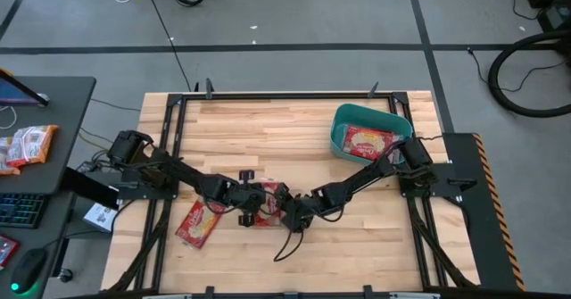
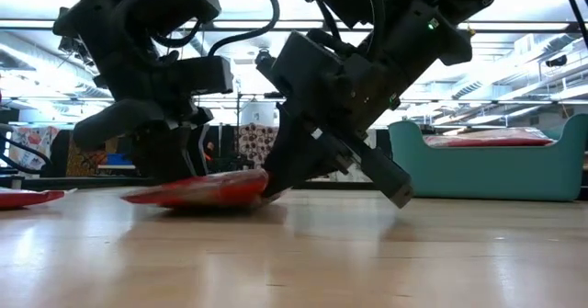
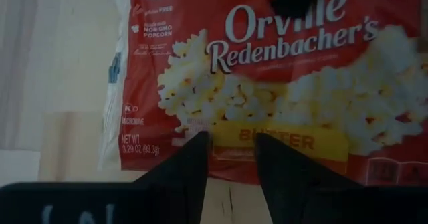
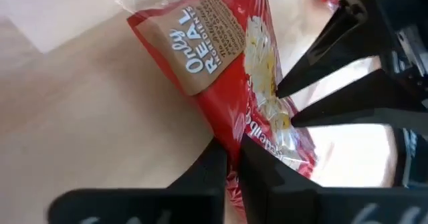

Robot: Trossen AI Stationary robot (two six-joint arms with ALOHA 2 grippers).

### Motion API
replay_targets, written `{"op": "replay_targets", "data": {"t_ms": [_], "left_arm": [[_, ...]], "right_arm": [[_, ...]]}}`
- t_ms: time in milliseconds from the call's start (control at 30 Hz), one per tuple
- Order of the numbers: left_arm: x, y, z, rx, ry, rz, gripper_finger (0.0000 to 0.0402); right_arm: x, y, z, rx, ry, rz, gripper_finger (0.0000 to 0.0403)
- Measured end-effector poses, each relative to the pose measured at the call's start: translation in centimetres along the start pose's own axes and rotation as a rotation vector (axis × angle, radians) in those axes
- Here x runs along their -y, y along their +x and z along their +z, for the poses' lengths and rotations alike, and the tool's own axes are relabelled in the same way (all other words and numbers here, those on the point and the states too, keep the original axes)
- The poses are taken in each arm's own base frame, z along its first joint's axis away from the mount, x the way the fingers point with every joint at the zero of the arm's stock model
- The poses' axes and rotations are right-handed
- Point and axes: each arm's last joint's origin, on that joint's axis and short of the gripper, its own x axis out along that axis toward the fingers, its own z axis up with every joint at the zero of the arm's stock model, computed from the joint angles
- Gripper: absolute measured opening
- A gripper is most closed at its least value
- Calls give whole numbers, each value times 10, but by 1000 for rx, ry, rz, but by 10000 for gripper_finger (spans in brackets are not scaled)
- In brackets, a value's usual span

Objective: Sort popcorn bags into baskets
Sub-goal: Put the red popcorn bag into the green container

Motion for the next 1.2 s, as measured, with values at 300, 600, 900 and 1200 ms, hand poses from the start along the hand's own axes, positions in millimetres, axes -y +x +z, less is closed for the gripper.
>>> {"op": "replay_targets", "data": {"t_ms": [300, 600, 900, 1200], "left_arm": [[-17, -47, 12, 137, -47, 152, 130], [-27, -65, -2, 353, -109, 145, 130], [-30, -74, -2, 389, -150, 125, 130], [-30, -74, -3, 386, -148, 124, 130]], "right_arm": [[-2, -27, 4, -217, 14, -117, 39], [18, -99, -4, -373, 252, -181, 23], [30, -162, -36, -562, 551, -286, 25], [28, -193, -57, -759, 655, -324, 25]]}}
